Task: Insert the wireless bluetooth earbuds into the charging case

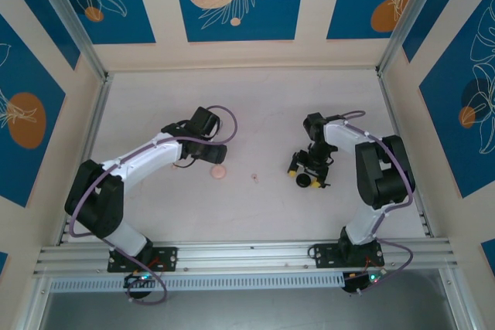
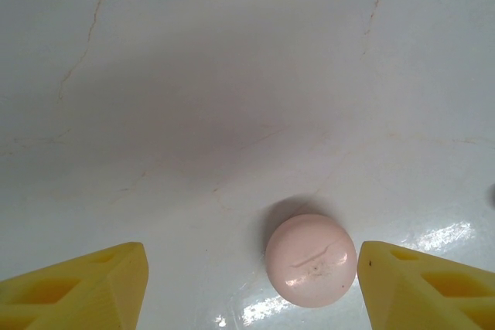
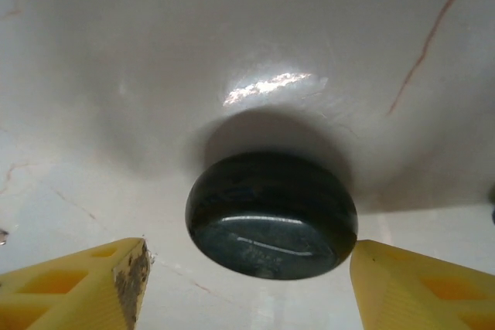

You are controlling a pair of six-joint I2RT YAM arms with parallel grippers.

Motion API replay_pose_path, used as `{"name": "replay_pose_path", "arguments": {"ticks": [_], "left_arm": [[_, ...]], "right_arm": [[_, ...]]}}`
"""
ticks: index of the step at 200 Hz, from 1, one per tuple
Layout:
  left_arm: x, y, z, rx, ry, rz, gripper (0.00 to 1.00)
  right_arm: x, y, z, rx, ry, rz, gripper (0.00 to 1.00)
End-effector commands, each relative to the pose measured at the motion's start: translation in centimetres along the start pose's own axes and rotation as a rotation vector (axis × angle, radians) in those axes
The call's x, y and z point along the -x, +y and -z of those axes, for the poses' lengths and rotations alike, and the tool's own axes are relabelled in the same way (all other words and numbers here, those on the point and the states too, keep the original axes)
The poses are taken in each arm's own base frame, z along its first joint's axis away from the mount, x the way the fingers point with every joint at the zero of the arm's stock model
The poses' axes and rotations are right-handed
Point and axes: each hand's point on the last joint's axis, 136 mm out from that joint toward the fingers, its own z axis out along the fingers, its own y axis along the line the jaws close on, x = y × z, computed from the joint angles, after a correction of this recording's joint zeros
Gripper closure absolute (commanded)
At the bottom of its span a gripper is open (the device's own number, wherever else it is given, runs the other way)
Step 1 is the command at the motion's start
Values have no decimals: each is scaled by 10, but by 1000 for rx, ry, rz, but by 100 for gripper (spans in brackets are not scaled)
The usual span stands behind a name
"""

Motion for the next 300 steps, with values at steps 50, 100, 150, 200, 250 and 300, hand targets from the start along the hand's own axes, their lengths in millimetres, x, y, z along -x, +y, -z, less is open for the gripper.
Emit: {"name": "replay_pose_path", "arguments": {"ticks": [50, 100, 150, 200, 250, 300], "left_arm": [[4, -8, -1, -18, 17, -2, 29], [5, -13, 0, -48, 0, 4, 31], [17, -33, 17, -184, -149, -10, 35], [22, -80, 53, -460, -493, -150, 40], [1, -121, 91, -624, -816, -403, 46], [-6, -135, 95, -625, -866, -475, 46]], "right_arm": [[12, 0, -9, -56, 3, 27, 37], [15, 1, -3, -58, -44, 75, 49], [14, 22, 25, 67, -195, 150, 54], [-4, 98, 72, 476, -385, 361, 54], [-43, 155, 107, 760, -445, 542, 54], [-80, 180, 121, 964, -457, 595, 54]]}}
